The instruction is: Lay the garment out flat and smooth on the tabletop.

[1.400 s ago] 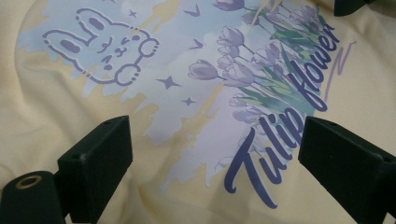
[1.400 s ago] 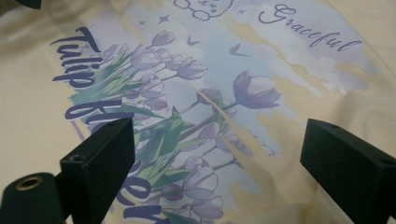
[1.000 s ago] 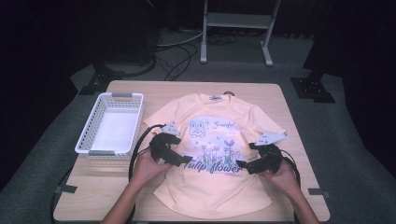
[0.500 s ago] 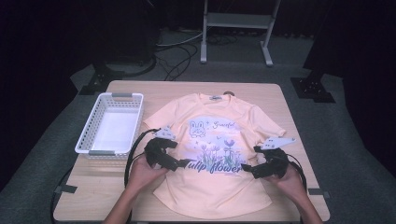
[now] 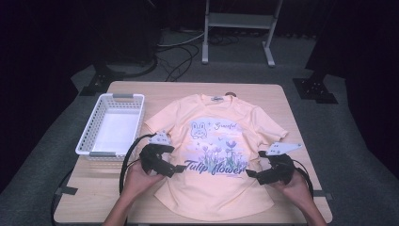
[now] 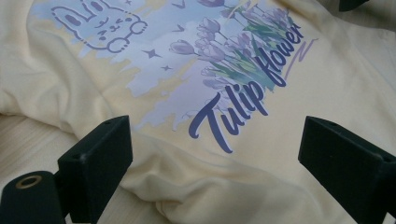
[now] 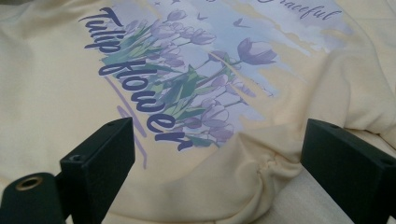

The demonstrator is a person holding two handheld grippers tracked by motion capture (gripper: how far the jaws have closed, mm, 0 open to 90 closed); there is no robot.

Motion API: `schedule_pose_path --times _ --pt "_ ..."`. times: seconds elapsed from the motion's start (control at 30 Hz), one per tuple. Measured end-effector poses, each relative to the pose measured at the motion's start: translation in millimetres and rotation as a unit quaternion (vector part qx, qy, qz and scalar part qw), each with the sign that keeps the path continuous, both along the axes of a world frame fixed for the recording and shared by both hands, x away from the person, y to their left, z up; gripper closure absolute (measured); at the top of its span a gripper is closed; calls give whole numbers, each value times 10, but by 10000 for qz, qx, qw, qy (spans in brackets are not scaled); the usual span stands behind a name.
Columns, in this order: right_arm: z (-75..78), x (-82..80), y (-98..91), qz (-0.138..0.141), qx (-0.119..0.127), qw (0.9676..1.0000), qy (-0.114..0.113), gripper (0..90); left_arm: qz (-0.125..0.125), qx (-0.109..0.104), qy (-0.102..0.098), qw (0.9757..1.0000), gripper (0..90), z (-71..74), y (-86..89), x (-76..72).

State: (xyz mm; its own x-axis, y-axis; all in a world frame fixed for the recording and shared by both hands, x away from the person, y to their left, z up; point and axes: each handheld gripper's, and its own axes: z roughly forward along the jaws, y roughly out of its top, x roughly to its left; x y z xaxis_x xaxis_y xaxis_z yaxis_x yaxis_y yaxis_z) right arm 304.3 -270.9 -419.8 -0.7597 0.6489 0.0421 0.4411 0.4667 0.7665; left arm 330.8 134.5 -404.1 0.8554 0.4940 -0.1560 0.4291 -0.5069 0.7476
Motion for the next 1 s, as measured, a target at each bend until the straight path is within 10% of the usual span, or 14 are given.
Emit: schedule_pose_path --times 1.0 --pt "-18 -389 -249 -132 117 9998 -90 97 -63 14 -190 9998 97 57 197 -387"
